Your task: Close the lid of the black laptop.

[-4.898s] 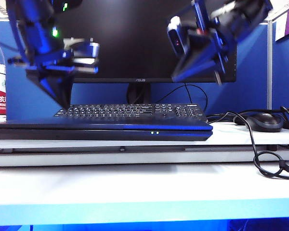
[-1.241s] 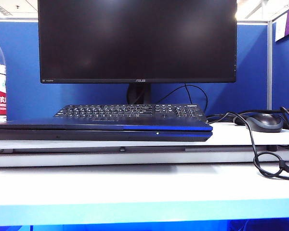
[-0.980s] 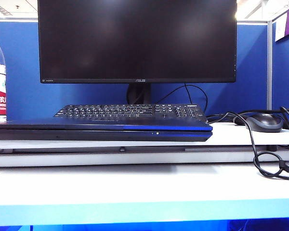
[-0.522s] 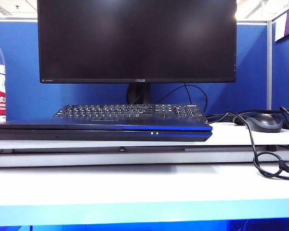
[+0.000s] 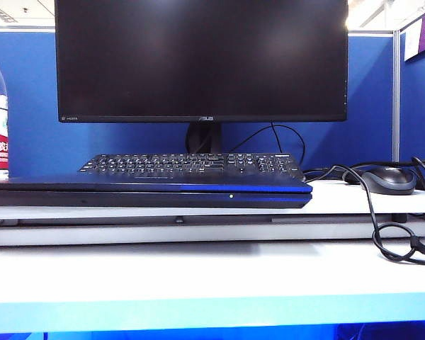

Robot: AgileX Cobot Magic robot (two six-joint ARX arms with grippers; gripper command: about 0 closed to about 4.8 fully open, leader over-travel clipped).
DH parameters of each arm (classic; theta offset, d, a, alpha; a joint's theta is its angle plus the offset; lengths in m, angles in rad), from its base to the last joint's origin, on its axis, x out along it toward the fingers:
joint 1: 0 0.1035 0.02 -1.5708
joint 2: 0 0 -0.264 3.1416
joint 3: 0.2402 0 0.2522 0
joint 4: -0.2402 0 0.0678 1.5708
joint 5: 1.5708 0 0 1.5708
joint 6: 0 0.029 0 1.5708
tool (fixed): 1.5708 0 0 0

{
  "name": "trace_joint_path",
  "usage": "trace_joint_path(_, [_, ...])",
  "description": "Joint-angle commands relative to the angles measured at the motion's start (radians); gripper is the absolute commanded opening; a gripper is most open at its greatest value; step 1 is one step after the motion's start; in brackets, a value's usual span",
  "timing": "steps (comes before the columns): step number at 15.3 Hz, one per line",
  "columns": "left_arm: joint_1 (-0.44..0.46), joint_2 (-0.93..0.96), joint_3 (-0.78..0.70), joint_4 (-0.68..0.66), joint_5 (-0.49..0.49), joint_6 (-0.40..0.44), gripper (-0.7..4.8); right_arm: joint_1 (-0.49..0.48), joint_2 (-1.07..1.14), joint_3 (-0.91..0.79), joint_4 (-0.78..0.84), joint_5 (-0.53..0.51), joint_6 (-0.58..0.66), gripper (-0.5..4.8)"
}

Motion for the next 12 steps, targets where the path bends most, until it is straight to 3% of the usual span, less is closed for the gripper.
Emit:
trace_joint_path(1, [0.048,0.001,-0.045,0.049,0.006,-0.028,-0.04,0.000,-0.002,0.003,0.014,0.000,-0.002,-0.04])
trace_joint_path(4, [0.080,-0.002,-0.139,0.177,0.008,-0.053,-0.04,0.000,-0.002,0.003,0.014,0.000,-0.002,-0.04])
trace_joint_path(12, [0.184,-0.003,-0.138,0.175,-0.010,-0.097,-0.04,0.000,-0.002,0.003,0.014,0.000,-0.002,-0.04])
